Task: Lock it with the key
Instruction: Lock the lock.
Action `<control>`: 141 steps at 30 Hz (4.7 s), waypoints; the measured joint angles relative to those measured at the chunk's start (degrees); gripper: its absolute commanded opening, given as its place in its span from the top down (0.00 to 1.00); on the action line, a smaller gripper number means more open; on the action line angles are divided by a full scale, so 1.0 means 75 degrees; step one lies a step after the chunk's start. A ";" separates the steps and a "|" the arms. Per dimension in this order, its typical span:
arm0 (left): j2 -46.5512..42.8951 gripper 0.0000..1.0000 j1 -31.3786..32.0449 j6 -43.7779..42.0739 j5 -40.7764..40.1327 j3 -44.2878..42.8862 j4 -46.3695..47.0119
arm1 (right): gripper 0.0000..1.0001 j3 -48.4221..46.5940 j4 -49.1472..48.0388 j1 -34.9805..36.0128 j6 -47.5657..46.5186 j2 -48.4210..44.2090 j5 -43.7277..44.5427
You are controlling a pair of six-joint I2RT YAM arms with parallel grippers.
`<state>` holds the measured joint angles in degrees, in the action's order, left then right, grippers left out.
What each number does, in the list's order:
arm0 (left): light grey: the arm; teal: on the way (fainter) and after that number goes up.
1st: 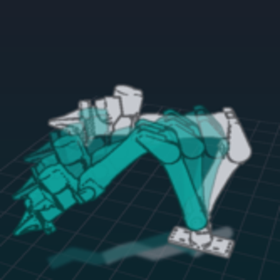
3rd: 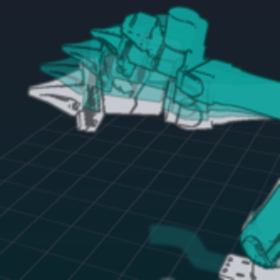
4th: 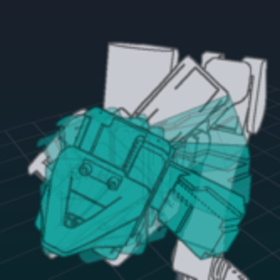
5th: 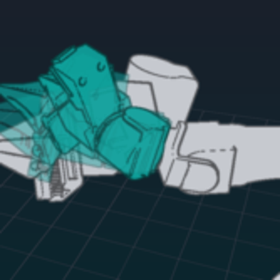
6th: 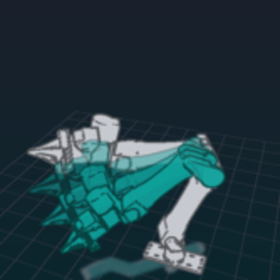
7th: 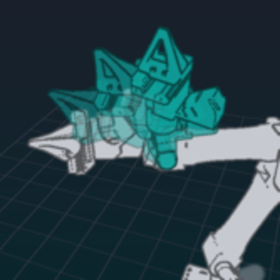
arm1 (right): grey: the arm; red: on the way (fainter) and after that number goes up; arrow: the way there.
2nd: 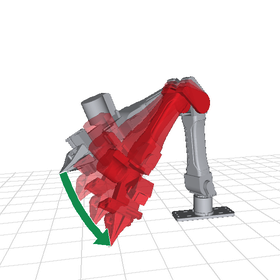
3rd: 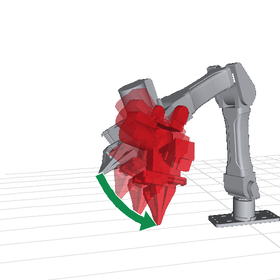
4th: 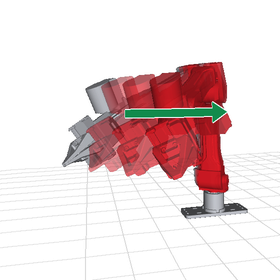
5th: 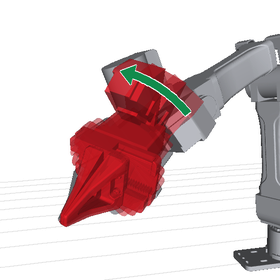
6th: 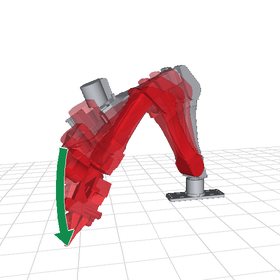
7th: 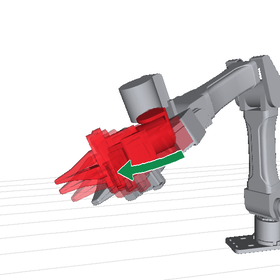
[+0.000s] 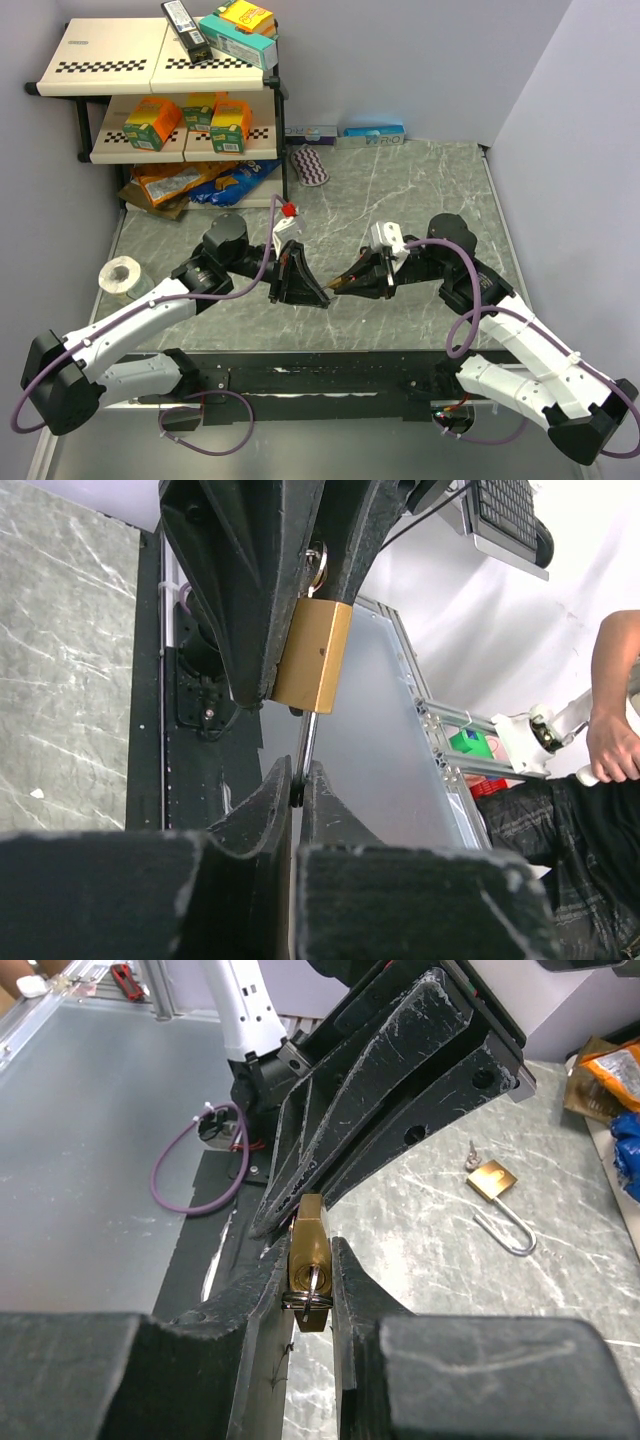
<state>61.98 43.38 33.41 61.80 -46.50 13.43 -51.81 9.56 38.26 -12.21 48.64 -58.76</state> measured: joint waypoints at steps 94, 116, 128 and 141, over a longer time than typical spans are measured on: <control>0.1970 0.88 0.0664 -0.7551 -0.2792 -0.4293 -0.8859 | 1.00 -0.0026 0.1781 0.0181 -0.1215 0.0758 0.1119; -0.0790 0.42 -0.1157 -0.3923 -0.1239 -0.1244 -0.4191 | 1.00 0.0484 -0.1492 -0.0720 0.1955 0.0029 -0.0574; -0.0927 0.69 0.0003 -0.3383 -0.1888 -0.1204 -0.3209 | 1.00 0.0530 -0.1638 -0.0516 0.2060 0.0035 -0.0621; -0.0813 0.93 0.0233 -0.3596 -0.2022 -0.1218 -0.3383 | 1.00 0.0530 -0.1160 -0.0420 0.1842 0.0079 -0.0073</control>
<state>55.88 45.12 6.44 46.63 -55.64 -11.94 -47.83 0.86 35.11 1.61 49.23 -59.31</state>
